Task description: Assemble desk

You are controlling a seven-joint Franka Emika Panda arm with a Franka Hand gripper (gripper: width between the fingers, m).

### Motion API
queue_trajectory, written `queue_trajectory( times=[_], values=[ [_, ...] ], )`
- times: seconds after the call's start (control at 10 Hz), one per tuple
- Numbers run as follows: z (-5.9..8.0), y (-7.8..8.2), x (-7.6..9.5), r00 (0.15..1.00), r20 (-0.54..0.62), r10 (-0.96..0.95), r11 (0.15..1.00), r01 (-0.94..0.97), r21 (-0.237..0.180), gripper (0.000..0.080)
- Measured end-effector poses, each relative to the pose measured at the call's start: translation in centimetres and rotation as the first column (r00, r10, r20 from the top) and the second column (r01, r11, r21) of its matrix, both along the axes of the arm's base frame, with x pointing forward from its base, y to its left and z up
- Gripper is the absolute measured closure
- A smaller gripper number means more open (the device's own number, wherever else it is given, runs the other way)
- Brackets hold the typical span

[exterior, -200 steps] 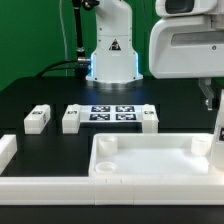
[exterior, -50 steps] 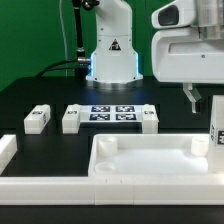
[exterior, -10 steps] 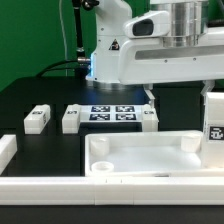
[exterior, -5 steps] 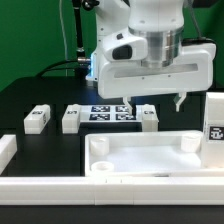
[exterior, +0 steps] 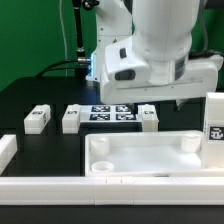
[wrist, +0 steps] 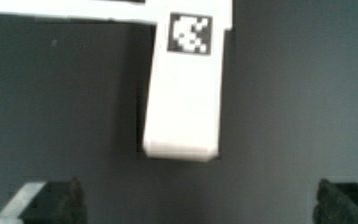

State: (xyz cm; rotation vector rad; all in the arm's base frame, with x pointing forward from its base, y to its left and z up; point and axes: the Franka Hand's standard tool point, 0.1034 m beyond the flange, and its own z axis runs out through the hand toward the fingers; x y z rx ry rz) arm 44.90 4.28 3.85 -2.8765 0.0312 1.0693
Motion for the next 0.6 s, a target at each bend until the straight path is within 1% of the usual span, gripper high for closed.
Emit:
queue_trajectory(
  times=[0.1, 0.2, 0.3, 0.5, 0.6],
  values=[
    [-0.7, 0.0, -0.4, 0.997, -0.07, -0.015, 1.0, 0.014, -0.021, 0.0151],
    [-0.9, 0.1, -0.3, 0.994, -0.103, -0.022, 0.999, 0.019, -0.03, 0.0151],
    [-0.9, 0.0, -0.4, 0.991, -0.133, -0.022, 0.999, 0.018, -0.028, 0.0151],
    [-1.1, -0.1, -0.4, 0.991, -0.128, -0.023, 0.999, 0.02, -0.03, 0.0151],
    [-1.9, -0.2, -1.6, 0.981, -0.18, -0.072, 0.997, 0.065, -0.046, 0.0151]
  ],
)
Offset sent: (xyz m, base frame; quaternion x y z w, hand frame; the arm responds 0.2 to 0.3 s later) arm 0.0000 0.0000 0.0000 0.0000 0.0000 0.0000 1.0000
